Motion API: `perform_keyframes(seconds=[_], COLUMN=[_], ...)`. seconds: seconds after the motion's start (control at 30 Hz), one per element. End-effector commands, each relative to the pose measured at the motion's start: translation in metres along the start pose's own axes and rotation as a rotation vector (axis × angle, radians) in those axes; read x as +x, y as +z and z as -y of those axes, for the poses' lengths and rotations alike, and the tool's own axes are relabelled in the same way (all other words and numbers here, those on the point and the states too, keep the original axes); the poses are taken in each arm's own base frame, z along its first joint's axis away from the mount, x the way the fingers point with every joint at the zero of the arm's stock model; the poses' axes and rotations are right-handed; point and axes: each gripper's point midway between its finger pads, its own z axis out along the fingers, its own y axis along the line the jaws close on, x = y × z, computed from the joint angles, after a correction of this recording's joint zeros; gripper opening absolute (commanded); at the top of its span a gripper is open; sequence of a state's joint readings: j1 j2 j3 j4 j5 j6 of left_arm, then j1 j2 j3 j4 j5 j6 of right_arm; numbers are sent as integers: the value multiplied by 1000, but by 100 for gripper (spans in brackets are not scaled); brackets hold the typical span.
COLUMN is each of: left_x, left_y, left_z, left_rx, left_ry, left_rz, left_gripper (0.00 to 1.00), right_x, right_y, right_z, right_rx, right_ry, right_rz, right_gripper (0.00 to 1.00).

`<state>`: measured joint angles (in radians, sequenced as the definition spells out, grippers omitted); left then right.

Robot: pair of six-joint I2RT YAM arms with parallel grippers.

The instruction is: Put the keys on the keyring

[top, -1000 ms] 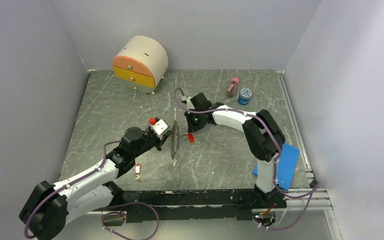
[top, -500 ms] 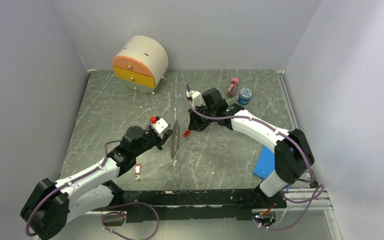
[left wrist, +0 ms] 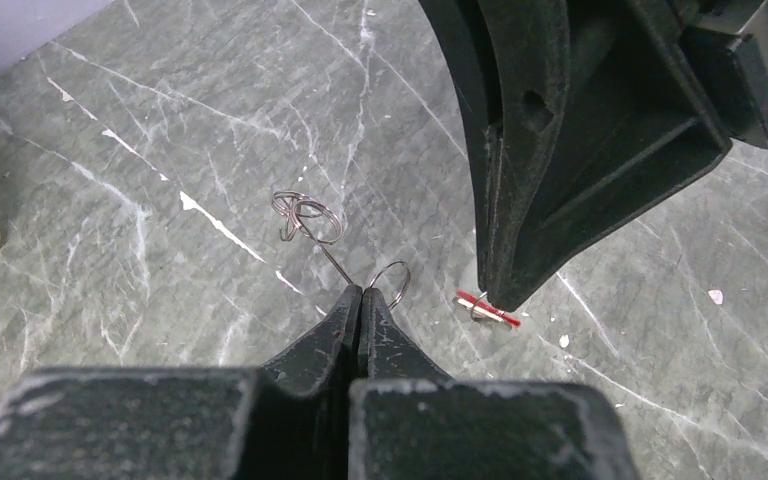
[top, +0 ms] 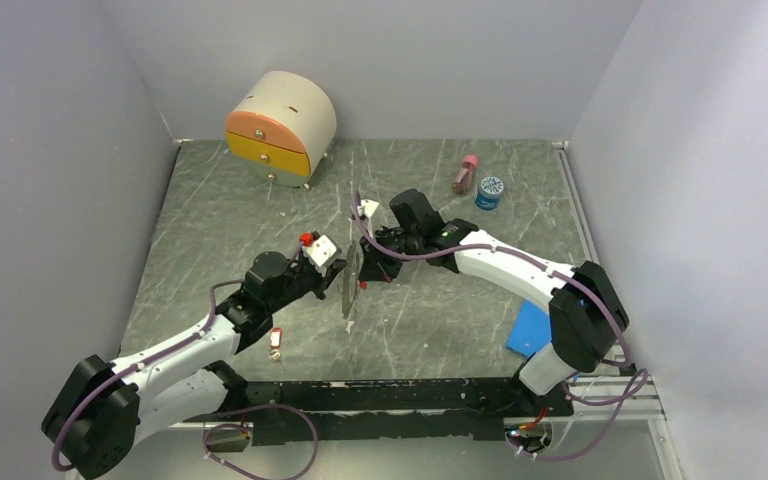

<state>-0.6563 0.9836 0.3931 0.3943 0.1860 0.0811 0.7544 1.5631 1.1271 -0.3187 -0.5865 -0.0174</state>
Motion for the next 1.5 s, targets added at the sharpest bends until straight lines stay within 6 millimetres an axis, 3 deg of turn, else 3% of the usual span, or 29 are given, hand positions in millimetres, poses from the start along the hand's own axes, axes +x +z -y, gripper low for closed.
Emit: perform_keyframes(seconds=[0.0,0.37,0.7,0.93,1.47], left_x=[-9,-8,-9,-9,-8], left_y=[3,3,2,2,3], left_z=[4,4,4,5,5], left_rx=[20,25,21,24,25], left_ry=[-12,-11,-11,-11,-15], left_rz=[17,17,17,18,16], left_gripper=[3,2,3,3,3], right_x=[-41,-60,-63,-55,-37], right_y=[-9,-7,0,1,-1], right_z=[-9,-1,11,25,36], right_rx=[-11,25,71,134,160], right_ry=[-78,-66,-32,9,78], right_rz=[120,159,151,130,112], right_gripper=[0,0,0,0,0])
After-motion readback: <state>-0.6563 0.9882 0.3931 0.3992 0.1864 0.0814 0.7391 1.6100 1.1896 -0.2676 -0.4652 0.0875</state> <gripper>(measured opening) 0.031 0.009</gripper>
